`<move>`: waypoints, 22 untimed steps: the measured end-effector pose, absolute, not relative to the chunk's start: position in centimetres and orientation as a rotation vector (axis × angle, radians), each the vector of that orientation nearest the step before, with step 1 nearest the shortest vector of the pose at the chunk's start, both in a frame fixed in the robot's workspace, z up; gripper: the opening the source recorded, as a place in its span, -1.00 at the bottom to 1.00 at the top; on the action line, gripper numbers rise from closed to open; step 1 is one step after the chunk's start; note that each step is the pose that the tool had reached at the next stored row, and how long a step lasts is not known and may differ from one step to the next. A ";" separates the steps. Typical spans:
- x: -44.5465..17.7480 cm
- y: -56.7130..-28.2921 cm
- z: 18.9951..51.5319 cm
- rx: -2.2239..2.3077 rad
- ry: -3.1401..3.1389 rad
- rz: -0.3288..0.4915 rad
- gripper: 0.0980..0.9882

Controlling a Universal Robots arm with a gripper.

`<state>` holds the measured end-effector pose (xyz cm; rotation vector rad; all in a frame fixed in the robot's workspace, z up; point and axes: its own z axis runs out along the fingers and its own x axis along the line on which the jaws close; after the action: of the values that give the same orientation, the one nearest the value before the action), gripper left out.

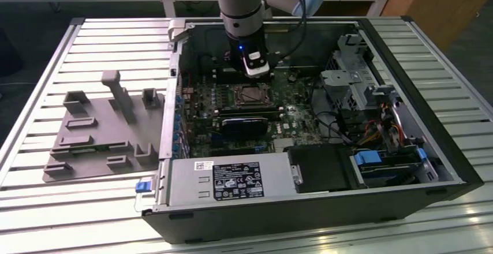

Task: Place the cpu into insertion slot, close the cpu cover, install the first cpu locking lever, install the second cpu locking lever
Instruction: 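Install the first cpu locking lever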

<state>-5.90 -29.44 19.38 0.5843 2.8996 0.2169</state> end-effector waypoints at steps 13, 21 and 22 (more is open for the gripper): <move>-5.9 -29.4 20.3 0.577 2.893 0.161 -0.98; -5.9 -29.4 21.4 0.573 2.889 0.138 -0.98; -5.9 -29.4 21.5 0.573 2.888 0.132 -0.98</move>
<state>-5.90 -29.43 21.46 0.5726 2.8879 0.1317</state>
